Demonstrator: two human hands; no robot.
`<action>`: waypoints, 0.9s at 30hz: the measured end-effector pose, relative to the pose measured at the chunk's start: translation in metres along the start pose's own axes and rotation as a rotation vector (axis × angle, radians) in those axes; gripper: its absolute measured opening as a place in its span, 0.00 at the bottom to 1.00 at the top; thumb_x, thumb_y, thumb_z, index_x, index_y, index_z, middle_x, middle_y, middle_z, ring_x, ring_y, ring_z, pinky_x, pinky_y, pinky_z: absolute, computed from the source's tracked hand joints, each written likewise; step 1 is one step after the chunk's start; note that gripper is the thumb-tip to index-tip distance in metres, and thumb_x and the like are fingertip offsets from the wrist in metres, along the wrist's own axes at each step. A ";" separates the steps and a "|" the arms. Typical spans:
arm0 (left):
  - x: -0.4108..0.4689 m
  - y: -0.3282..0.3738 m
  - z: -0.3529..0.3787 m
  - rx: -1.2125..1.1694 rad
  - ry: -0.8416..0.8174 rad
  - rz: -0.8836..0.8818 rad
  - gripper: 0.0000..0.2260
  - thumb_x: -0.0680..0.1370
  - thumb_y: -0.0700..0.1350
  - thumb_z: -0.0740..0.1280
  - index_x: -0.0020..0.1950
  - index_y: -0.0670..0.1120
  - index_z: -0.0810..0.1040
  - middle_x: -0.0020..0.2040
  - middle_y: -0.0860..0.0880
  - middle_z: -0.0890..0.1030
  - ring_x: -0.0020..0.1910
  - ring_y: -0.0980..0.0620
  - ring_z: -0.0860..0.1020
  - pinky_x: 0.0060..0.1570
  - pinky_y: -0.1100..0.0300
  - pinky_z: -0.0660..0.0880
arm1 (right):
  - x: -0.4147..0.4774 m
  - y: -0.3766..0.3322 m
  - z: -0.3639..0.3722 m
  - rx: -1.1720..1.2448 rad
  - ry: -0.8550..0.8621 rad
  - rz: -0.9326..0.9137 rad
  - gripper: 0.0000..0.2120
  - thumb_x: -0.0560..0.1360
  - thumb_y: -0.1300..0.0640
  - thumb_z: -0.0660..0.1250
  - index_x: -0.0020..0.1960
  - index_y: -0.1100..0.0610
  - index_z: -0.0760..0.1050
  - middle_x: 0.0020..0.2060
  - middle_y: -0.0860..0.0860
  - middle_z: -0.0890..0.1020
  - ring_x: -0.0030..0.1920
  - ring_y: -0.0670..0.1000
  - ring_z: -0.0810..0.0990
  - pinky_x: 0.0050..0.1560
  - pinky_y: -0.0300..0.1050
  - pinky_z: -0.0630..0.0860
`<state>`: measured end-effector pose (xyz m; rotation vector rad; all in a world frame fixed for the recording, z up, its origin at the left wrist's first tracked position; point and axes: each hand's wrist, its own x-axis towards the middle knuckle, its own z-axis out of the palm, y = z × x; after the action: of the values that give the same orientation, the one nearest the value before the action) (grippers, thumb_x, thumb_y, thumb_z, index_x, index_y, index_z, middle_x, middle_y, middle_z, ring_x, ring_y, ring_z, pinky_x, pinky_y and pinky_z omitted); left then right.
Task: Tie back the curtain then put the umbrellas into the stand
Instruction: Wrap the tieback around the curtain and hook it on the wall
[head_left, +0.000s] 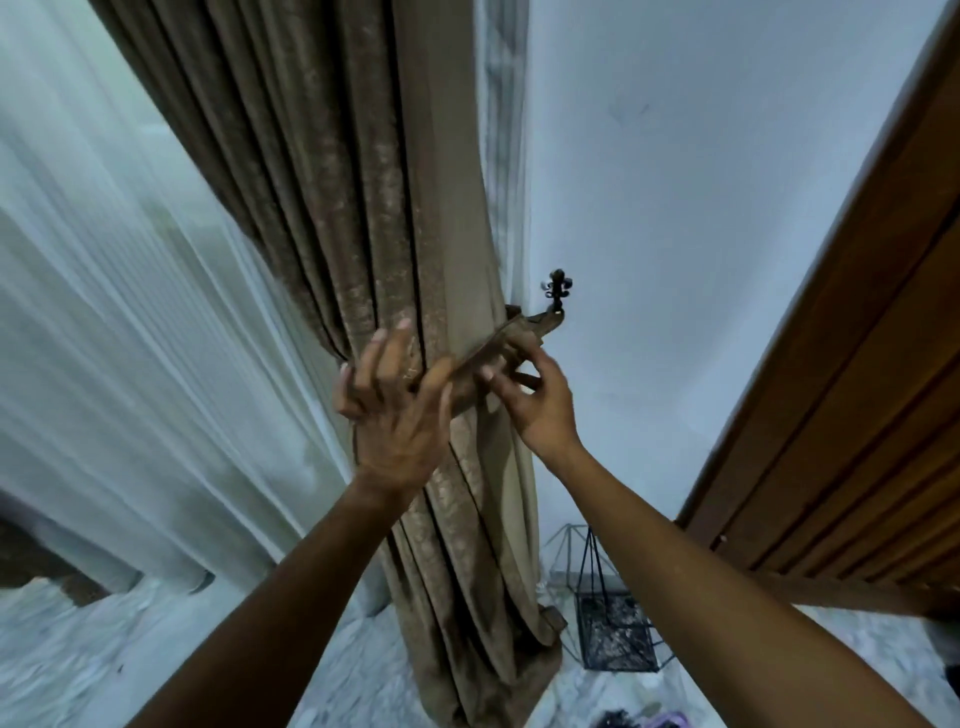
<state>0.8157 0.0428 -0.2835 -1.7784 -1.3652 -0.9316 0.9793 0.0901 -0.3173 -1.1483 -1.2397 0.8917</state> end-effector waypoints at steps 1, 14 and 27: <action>-0.005 -0.004 -0.004 -0.129 0.052 -0.198 0.29 0.70 0.49 0.76 0.65 0.52 0.65 0.75 0.43 0.58 0.75 0.41 0.59 0.69 0.41 0.56 | -0.005 -0.002 0.008 -0.005 -0.062 -0.004 0.28 0.73 0.52 0.78 0.70 0.52 0.74 0.67 0.51 0.77 0.66 0.49 0.78 0.65 0.43 0.77; -0.020 -0.078 0.006 -1.426 -0.608 -0.764 0.26 0.66 0.48 0.75 0.62 0.54 0.72 0.49 0.57 0.81 0.51 0.54 0.80 0.51 0.53 0.78 | -0.067 0.021 0.046 0.069 -0.016 0.122 0.43 0.66 0.55 0.72 0.79 0.53 0.62 0.77 0.52 0.67 0.77 0.55 0.67 0.76 0.63 0.65; 0.010 -0.060 0.024 -1.528 -1.105 -0.630 0.30 0.70 0.39 0.75 0.70 0.52 0.72 0.66 0.48 0.79 0.65 0.46 0.78 0.62 0.48 0.77 | -0.074 0.014 0.052 -0.053 0.006 0.108 0.49 0.60 0.66 0.83 0.76 0.56 0.63 0.65 0.49 0.80 0.63 0.42 0.80 0.61 0.45 0.80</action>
<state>0.7620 0.0804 -0.2812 -3.4336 -2.1940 -1.6889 0.9184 0.0306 -0.3503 -1.2691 -1.2117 0.9395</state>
